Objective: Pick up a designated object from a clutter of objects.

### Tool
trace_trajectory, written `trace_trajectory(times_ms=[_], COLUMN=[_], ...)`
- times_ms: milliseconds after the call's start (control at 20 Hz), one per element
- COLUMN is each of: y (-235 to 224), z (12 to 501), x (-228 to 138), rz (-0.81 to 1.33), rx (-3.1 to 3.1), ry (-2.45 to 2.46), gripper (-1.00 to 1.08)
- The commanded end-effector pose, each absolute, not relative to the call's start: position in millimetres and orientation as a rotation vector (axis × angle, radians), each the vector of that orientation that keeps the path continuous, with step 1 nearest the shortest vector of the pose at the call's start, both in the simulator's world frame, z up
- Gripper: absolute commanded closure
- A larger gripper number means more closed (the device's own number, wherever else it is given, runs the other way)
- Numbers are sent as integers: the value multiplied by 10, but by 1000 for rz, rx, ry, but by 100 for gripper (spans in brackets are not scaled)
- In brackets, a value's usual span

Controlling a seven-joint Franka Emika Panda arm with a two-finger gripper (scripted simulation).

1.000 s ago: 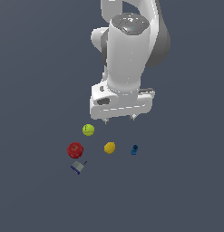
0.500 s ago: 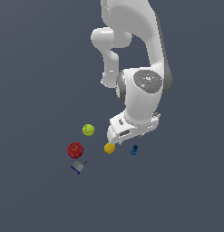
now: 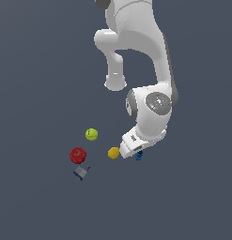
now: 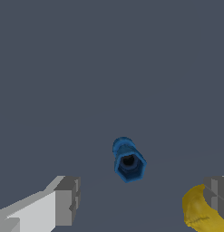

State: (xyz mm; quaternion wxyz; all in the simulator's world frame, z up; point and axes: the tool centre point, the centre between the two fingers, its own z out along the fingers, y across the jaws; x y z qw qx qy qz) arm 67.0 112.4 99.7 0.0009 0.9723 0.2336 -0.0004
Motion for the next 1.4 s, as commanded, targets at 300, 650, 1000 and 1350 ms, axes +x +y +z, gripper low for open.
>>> trace_trajectory(times_ms=[300,650,1000,1350], y=[1153,1155,1159,1159], z=[905,582,426,426], x=[667,658,670,670], rz=[-2,-1,0,0], rx=[3051,3050,3050,3050], ry=[749,752,753,753], gripper=[-92,-92,-92,108])
